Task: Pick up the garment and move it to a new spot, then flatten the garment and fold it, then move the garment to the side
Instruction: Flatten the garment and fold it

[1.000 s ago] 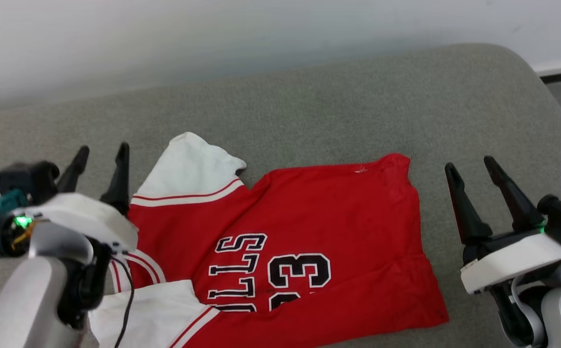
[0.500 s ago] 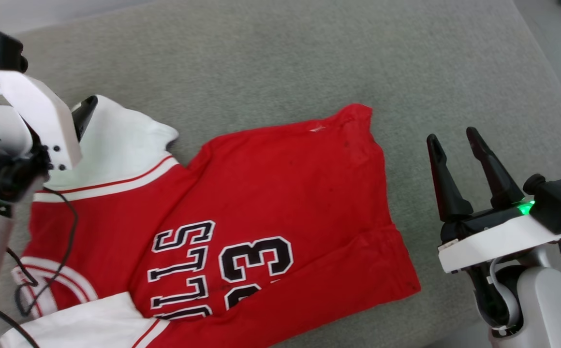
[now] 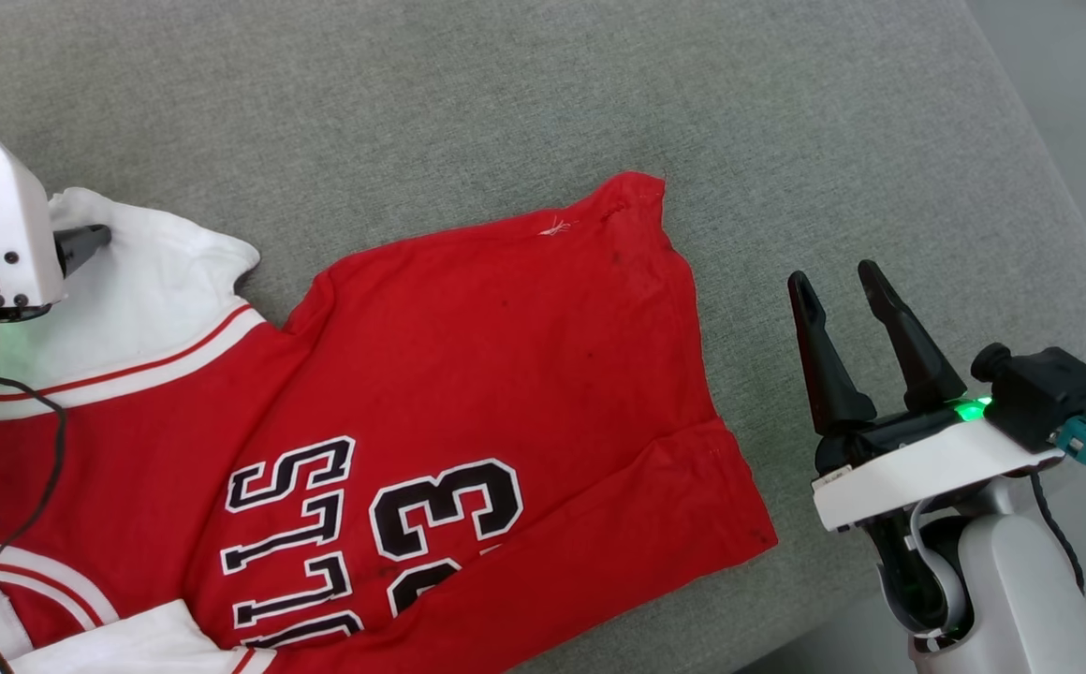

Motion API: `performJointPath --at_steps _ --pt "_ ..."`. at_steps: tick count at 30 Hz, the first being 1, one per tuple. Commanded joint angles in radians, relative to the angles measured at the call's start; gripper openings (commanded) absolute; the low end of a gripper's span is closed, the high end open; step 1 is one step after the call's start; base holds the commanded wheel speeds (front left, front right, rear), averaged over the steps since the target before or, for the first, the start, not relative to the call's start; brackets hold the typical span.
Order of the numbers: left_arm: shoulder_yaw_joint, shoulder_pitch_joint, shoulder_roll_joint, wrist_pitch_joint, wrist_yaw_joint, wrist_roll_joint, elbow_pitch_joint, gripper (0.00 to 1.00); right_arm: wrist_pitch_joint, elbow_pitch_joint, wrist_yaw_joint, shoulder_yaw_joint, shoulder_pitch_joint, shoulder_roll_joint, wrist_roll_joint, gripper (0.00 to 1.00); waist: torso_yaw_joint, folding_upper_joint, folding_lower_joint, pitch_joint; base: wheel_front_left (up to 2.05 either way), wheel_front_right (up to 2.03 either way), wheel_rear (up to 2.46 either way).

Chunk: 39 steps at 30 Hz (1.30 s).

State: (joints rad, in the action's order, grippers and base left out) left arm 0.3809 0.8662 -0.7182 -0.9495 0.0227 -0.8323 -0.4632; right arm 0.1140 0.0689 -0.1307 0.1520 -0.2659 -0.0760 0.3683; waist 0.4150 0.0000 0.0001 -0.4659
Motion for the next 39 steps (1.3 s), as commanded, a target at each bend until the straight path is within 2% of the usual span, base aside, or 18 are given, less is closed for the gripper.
performJointPath --at_steps 1,5,10,15,18,23,29,33,39 --pt "0.028 -0.071 0.027 -0.024 0.012 -0.008 -0.045 0.0 0.011 0.003 0.0 0.005 -0.021 0.004 0.011 1.0 0.001 0.0 -0.0001 0.0 0.0 0.0 0.0" --pt "0.02 -0.073 0.052 0.033 0.018 0.0 -0.047 0.0 0.004 0.008 0.0 -0.007 -0.032 -0.013 0.04 1.0 -0.013 0.0 -0.0001 0.004 0.0 0.0 0.0" --pt "-0.006 -0.022 0.072 0.185 0.002 0.025 -0.039 0.0 -0.039 0.042 0.0 -0.006 -0.078 -0.055 0.116 1.0 -0.048 0.0 -0.0001 0.028 0.0 0.0 0.0" --pt "-0.024 0.015 0.121 0.333 -0.022 0.037 -0.042 0.0 -0.137 0.167 0.0 -0.014 -0.172 -0.124 0.193 1.0 -0.105 0.0 -0.0001 0.073 0.0 0.0 0.0" --pt "-0.009 0.023 0.16 0.386 -0.035 0.048 -0.041 0.0 -0.231 0.264 0.0 -0.002 -0.233 -0.169 0.232 1.0 -0.154 0.0 -0.0001 0.1 0.0 0.0 0.0" --pt "0.025 0.039 0.202 0.424 -0.047 0.073 -0.033 0.0 -0.451 0.395 0.0 0.074 -0.36 -0.23 0.271 1.0 -0.231 0.0 -0.0001 0.113 0.0 0.0 0.0" --pt "0.051 0.055 0.248 0.447 -0.068 0.072 -0.021 0.0 -0.652 0.523 0.0 0.145 -0.481 -0.257 0.297 1.0 -0.302 0.0 -0.0001 0.092 0.0 0.0 0.0" --pt "0.056 0.06 0.275 0.469 -0.081 0.062 -0.027 0.0 -0.681 0.586 0.0 0.168 -0.52 -0.265 0.295 1.0 -0.341 0.0 -0.0001 0.081 0.0 0.0 0.0" --pt "0.061 0.045 0.298 0.489 -0.097 0.045 -0.04 0.0 -0.73 0.673 0.0 0.213 -0.531 -0.253 0.302 1.0 -0.36 0.0 -0.0001 0.077 0.0 0.0 0.0"
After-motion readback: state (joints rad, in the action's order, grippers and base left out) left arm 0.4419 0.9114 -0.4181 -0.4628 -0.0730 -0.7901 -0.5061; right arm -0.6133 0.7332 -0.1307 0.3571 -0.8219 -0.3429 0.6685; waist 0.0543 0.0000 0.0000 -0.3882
